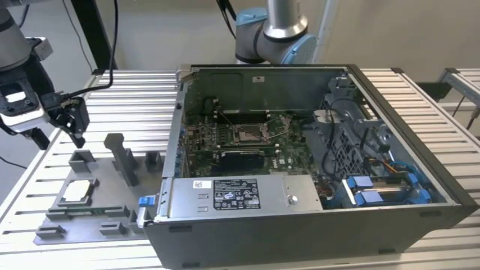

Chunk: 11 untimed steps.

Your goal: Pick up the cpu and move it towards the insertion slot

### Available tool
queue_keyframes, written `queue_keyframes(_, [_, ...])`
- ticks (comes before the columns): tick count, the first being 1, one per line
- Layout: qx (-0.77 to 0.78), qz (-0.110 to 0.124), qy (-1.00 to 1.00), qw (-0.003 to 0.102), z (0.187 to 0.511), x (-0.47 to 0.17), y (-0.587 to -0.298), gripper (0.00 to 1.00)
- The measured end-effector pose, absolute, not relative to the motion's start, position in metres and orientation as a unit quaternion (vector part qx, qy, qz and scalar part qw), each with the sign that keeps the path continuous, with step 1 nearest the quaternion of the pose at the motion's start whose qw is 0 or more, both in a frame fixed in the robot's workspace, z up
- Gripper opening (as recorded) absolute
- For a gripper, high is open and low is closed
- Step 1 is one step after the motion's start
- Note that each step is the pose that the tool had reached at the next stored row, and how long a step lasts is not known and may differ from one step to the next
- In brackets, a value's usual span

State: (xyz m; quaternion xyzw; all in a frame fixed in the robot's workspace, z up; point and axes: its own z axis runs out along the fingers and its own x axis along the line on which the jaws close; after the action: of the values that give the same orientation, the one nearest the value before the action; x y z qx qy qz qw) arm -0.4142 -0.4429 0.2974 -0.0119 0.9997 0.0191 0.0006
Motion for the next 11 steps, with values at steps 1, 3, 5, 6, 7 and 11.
queue_keyframes(1, [-0.012, 0.019, 1.000, 0.001, 0.2969, -0.4143, -0.4429, 1.00])
queue_keyframes(3, [-0.012, 0.019, 1.000, 0.001, 0.2958, -0.4146, -0.4429, 1.00])
queue_keyframes(5, [-0.012, 0.019, 1.000, 0.001, 0.2949, -0.4149, -0.4429, 1.00])
queue_keyframes(6, [-0.012, 0.019, 1.000, 0.001, 0.2944, -0.4150, -0.4429, 1.00])
queue_keyframes(7, [-0.012, 0.019, 1.000, 0.001, 0.2940, -0.4152, -0.4429, 1.00])
queue_keyframes(11, [-0.012, 0.019, 1.000, 0.001, 0.2923, -0.4157, -0.4429, 1.00])
